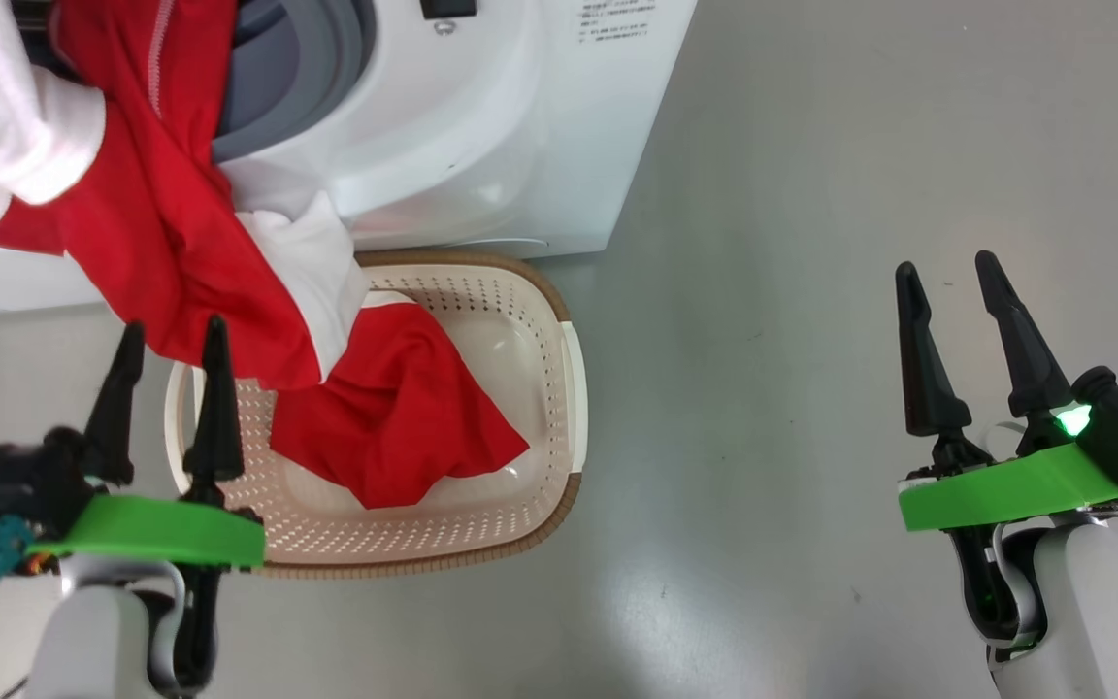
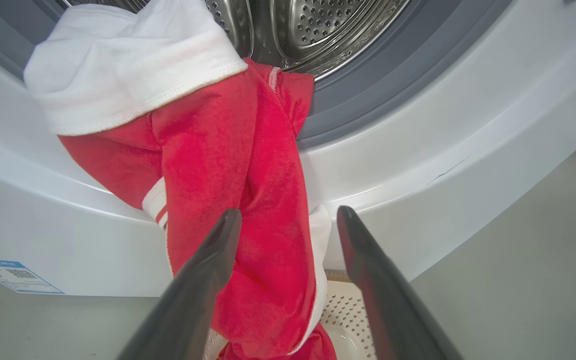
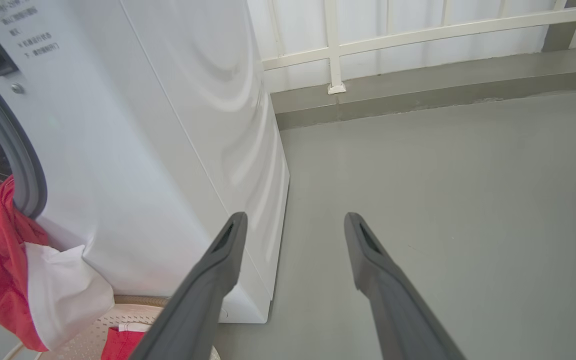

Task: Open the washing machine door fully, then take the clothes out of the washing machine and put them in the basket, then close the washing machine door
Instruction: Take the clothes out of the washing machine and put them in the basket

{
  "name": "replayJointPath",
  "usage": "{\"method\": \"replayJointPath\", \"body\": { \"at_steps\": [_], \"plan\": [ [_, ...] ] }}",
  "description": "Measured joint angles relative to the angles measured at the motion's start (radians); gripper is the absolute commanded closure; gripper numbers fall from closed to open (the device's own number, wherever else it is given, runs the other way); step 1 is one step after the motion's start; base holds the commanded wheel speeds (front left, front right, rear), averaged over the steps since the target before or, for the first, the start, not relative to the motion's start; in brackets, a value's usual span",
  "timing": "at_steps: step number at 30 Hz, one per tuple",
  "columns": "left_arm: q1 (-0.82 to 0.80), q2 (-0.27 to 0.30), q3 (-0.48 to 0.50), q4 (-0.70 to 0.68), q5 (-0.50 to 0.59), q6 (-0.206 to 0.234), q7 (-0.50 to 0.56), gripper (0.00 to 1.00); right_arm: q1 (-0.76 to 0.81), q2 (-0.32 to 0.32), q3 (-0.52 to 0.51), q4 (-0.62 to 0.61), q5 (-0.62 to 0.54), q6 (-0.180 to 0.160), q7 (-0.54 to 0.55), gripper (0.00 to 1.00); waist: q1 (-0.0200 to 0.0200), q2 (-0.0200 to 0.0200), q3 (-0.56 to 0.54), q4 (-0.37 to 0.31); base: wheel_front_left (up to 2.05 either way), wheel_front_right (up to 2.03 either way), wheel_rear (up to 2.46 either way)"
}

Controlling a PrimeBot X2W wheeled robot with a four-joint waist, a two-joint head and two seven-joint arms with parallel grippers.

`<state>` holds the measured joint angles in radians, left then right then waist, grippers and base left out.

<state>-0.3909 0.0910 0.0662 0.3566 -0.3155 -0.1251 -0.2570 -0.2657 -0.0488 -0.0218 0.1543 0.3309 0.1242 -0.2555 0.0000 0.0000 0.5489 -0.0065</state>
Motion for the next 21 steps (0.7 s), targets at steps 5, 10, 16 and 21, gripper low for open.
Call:
{"method": "replayJointPath", "body": {
  "at_steps": [5, 10, 16, 21],
  "plan": [
    [0.079, -0.020, 0.003, -0.086, 0.004, 0.000, 0.000, 0.00, 0.021, 0.000, 0.000, 0.003, -0.015, 0.000, 0.000, 0.00, 0.0000, 0.0000, -0.011, 0.002, 0.00, 0.00, 0.00],
    [0.111, -0.038, 0.004, -0.132, 0.007, 0.000, 0.000, 0.00, 0.021, 0.000, 0.000, 0.003, -0.015, 0.000, 0.000, 0.00, 0.0000, 0.0000, -0.010, 0.003, 0.00, 0.00, 0.00],
    [0.110, -0.043, 0.005, -0.150, 0.007, 0.000, 0.000, 0.00, 0.021, 0.000, -0.001, 0.003, -0.015, 0.000, 0.000, 0.00, 0.0000, 0.0000, -0.007, 0.003, 0.00, 0.00, 0.00],
    [0.098, -0.043, 0.018, -0.155, 0.005, 0.000, 0.000, 0.00, 0.021, 0.000, -0.002, 0.002, -0.015, 0.000, 0.000, 0.00, 0.0000, 0.0000, -0.004, 0.005, 0.00, 0.00, 0.00]
  ]
}}
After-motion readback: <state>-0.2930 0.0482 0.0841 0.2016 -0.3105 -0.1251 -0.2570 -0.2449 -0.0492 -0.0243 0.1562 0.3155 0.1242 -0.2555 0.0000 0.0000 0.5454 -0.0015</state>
